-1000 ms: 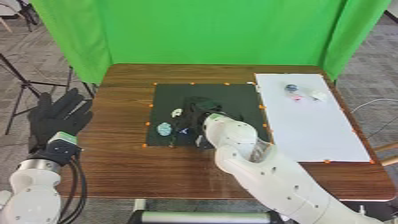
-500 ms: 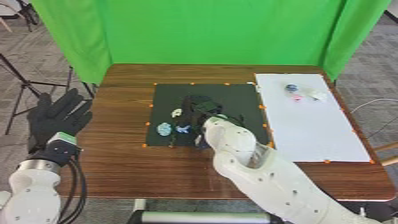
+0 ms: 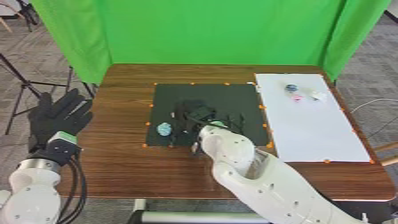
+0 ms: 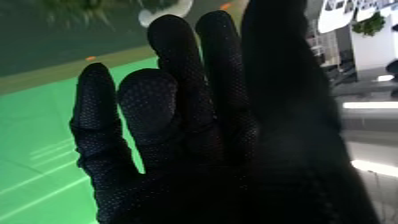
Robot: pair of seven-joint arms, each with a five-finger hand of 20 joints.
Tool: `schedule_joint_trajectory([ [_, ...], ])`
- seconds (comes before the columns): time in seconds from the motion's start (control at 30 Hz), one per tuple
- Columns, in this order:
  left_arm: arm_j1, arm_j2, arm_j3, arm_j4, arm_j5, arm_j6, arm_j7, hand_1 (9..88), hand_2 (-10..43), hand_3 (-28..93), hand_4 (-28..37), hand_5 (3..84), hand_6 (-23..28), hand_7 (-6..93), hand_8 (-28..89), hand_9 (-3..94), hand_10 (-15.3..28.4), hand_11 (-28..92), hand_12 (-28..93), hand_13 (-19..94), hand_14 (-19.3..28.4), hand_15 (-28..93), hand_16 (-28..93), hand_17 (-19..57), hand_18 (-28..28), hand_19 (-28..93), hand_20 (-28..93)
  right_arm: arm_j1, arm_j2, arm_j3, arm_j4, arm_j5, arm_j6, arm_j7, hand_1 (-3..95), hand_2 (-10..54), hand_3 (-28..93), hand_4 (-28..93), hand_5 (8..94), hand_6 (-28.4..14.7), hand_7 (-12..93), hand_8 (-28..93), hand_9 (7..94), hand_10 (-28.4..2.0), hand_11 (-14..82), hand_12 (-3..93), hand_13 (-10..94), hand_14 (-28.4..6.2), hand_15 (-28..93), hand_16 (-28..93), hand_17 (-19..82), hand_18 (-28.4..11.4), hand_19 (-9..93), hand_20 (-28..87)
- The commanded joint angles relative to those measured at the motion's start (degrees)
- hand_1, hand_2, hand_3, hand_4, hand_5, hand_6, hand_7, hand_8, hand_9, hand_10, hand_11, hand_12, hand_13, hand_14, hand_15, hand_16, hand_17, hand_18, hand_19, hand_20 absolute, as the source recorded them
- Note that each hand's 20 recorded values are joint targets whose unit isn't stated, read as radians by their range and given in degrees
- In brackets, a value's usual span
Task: Arrange flowers
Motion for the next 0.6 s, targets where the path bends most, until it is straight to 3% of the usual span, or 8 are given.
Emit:
schedule_joint_trajectory([
  [0.03,0.52,-2.14,-2.41,0.72,4.7,-5.22,-3.24,25.0,13.3,70,-28.3,36.6,7.6,16.2,-11,29.0,13.7,20,8,19,15.4,38,-11,-7.1,12.9,28,8,1.9,-0.09,-0.84,2.0,-1.47,0.52,0.13,76.2,-9.5,21,-28,63.1,-0.5,28,-15,65.5,-12.7,33.4,30.5,61,-11.8,74,38,23,-22.9,72,41],
  [0.07,0.77,-0.95,-2.03,0.75,3.32,-5.09,-2.04,25.0,13.2,70,-28.3,36.6,7.6,16.1,-11,29.0,13.7,20,8,19,15.4,38,-11,-7.0,12.9,28,8,1.94,-0.03,-0.85,2.18,-2.28,0.27,-0.16,77.2,-9.5,19,-28,63.2,-0.5,28,-15,65.7,-12.6,32.9,31.0,61,-11.8,74,38,23,-22.9,71,41],
  [0.1,0.85,-0.85,-1.96,0.73,3.38,-5.15,-1.9,25.1,13.2,70,-28.3,36.6,7.6,16.0,-11,29.0,13.7,20,9,19,15.4,38,-11,-7.0,12.9,28,8,1.91,0.18,-1.11,2.26,-2.18,0.92,-0.22,81.9,-9.5,7,-20,63.2,-0.6,28,-15,65.9,-12.5,32.1,32.2,61,-11.6,74,37,23,-23.1,71,42],
  [0.13,0.92,-0.72,-1.82,0.62,3.54,-5.05,-1.96,25.1,13.1,70,-28.3,36.6,7.6,15.9,-11,29.0,13.7,20,9,19,15.4,38,-10,-7.0,12.9,28,8,1.76,0.48,-1.45,1.99,-2.34,1.7,0.12,89.5,-9.5,-16,-1,63.4,-0.5,28,-15,66.2,-12.3,31.8,32.5,61,-11.7,74,37,23,-23.1,71,42],
  [0.2,1.38,0.06,-0.99,0.17,3.04,-3.92,-0.87,25.2,13.0,70,-28.3,36.6,7.5,15.8,-11,29.0,13.7,19,9,19,15.3,37,-10,-7.0,12.9,28,8,1.24,0.75,-1.68,2.14,-4.74,2.04,-0.81,93.3,-9.5,-27,10,63.5,-0.5,29,-16,67.0,-11.9,31.0,33.4,62,-11.8,74,37,24,-23.4,72,41],
  [0.27,1.09,0.38,-0.48,0.3,2.29,-4.11,-0.5,25.3,13.0,70,-28.3,36.8,7.6,15.9,-11,29.0,13.8,19,9,19,15.3,37,-10,-7.0,12.9,28,8,1.08,0.9,-2.14,2.43,-5.23,2.69,-0.83,93.9,-9.5,-28,11,63.8,-0.5,29,-16,68.1,-11.5,30.4,34.7,62,-11.7,74,37,24,-23.5,72,41],
  [0.3,0.49,-1.03,-0.74,0.31,3.32,-4.12,-1.62,25.3,13.0,70,-28.3,36.9,7.6,15.9,-11,29.2,13.8,19,9,19,15.3,37,-10,-7.0,12.9,28,8,0.93,0.62,-2.04,2.58,-5.59,2.28,-0.92,94.2,-9.5,-28,11,64.1,-0.4,29,-16,68.6,-11.3,29.7,36.1,62,-11.6,74,37,24,-23.5,72,41],
  [0.6,0.29,-0.7,-0.22,0.23,2.63,-3.52,-0.71,25.5,13.0,70,-28.3,37.3,7.7,16.1,-11,29.4,13.8,20,9,19,15.1,38,-10,-7.0,12.9,28,8,0.76,0.5,-2.4,2.6,-5.91,1.87,-1.73,94.6,-9.5,-28,16,68.3,-0.3,34,-1,76.2,-9.4,21.3,46.7,64,-11.4,73,37,25,-23.8,72,41],
])
